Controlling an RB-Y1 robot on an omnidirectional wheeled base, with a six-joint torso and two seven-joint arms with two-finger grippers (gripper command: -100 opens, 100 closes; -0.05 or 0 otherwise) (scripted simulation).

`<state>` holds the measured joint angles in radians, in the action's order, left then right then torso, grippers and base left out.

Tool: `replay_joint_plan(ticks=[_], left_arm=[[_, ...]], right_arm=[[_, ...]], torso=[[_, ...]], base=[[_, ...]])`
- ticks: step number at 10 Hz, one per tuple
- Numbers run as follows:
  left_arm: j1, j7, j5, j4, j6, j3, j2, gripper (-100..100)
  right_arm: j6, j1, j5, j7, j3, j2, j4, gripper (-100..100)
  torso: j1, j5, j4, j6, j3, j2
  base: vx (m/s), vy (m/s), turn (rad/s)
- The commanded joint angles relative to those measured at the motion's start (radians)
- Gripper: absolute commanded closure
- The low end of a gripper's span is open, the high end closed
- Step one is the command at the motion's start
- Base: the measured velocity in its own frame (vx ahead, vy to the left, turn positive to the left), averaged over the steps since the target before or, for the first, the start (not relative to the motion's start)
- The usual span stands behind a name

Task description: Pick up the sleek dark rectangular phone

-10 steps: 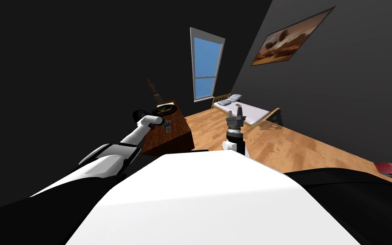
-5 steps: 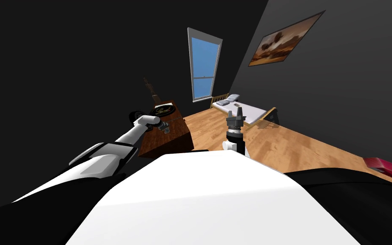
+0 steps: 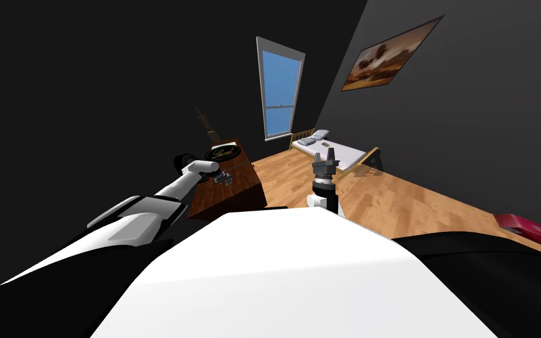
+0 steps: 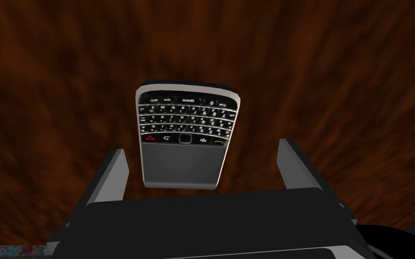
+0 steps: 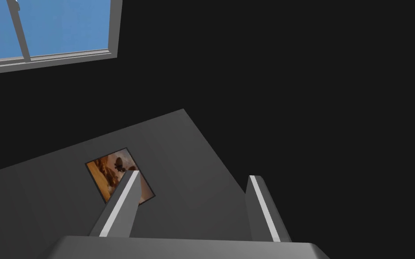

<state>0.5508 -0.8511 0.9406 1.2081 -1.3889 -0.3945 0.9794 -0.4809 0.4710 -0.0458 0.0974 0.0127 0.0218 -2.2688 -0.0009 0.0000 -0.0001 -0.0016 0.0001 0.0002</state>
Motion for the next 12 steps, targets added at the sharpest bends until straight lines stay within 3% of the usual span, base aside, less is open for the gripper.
replay_joint_plan(ticks=[1, 2, 5, 6, 7, 11, 12], left_arm=[[0.000, 0.000, 0.000, 0.000, 0.000, 0.000, 0.000, 0], [-0.032, -0.037, 0.009, -0.029, 0.036, 0.015, 0.009, -100], [-0.073, -0.082, 0.020, -0.066, 0.080, 0.034, 0.019, -100], [-0.060, -0.074, 0.018, -0.064, 0.071, 0.029, 0.015, -100], [-0.062, -0.079, 0.019, -0.066, 0.074, 0.030, 0.016, 100], [-0.061, -0.079, 0.019, -0.065, 0.074, 0.030, 0.015, 100], [-0.061, -0.079, 0.019, -0.065, 0.074, 0.030, 0.015, 0]], right_arm=[[0.000, 0.000, 0.000, 0.000, 0.000, 0.000, 0.000, 0], [0.000, 0.000, 0.000, 0.000, 0.000, 0.000, 0.000, 0], [0.000, 0.000, 0.000, 0.000, 0.000, 0.000, 0.000, 0], [0.000, 0.000, 0.000, 0.000, 0.000, 0.000, 0.000, 0], [0.000, 0.000, 0.000, 0.000, 0.000, 0.000, 0.000, 0], [0.000, 0.000, 0.000, 0.000, 0.000, 0.000, 0.000, 0], [0.000, 0.000, 0.000, 0.000, 0.000, 0.000, 0.000, 0]], torso=[[0.000, 0.000, 0.000, 0.000, 0.000, 0.000], [0.001, 0.000, 0.000, 0.000, 0.000, 0.000], [-0.003, -0.001, 0.000, 0.000, -0.001, -0.001], [-0.002, 0.000, -0.001, -0.001, -0.001, -0.001], [0.000, 0.000, -0.001, -0.001, -0.001, -0.001], [0.002, 0.001, 0.000, -0.001, 0.000, 0.000], [0.002, 0.001, 0.000, -0.001, 0.000, 0.000]], base=[[0.000, 0.000, 0.000], [0.014, -0.032, -0.046], [0.027, -0.058, -0.027], [0.008, -0.020, 0.001], [0.002, -0.006, -0.014], [0.000, 0.000, 0.000], [0.000, 0.000, 0.000]])
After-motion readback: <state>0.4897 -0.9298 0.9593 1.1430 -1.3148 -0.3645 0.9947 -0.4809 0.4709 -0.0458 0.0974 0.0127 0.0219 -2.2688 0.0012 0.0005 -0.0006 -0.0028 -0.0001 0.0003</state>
